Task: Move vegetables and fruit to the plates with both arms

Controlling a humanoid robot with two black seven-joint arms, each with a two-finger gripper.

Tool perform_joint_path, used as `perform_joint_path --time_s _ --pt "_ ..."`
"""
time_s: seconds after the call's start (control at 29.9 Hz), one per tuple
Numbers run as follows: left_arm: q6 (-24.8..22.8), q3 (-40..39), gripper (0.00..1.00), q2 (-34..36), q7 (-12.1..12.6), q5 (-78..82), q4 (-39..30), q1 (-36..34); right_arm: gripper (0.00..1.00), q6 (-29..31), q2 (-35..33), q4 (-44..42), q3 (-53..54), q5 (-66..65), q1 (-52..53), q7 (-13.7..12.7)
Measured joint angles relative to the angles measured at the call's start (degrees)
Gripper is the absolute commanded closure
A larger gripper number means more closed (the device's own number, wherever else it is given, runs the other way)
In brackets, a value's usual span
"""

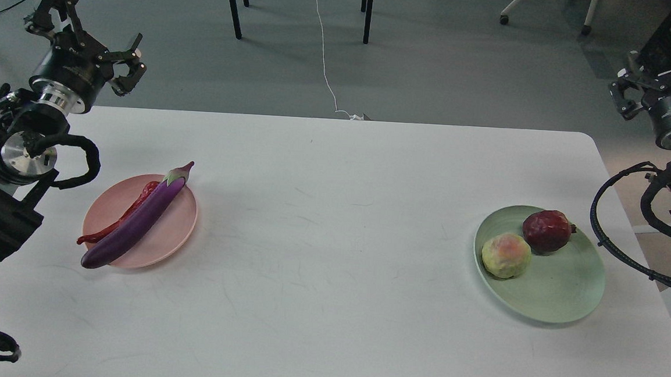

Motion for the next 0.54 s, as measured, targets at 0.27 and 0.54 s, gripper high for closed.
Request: perform_joint_path --time_s 0.27,0.54 --pt "-2.88 0.2 0.02 -1.62 0.0 -0.11 1.55 0.21 0.01 0.0 1.97 -2.38 0.69 0.9 -0.02 -2.04" --pt "-2.72 0.41 0.02 -1.86 -0.58 -0.11 1.59 0.37 0.01 0.0 1.9 -1.77 -0.73 0.76 -0.48 -1.39"
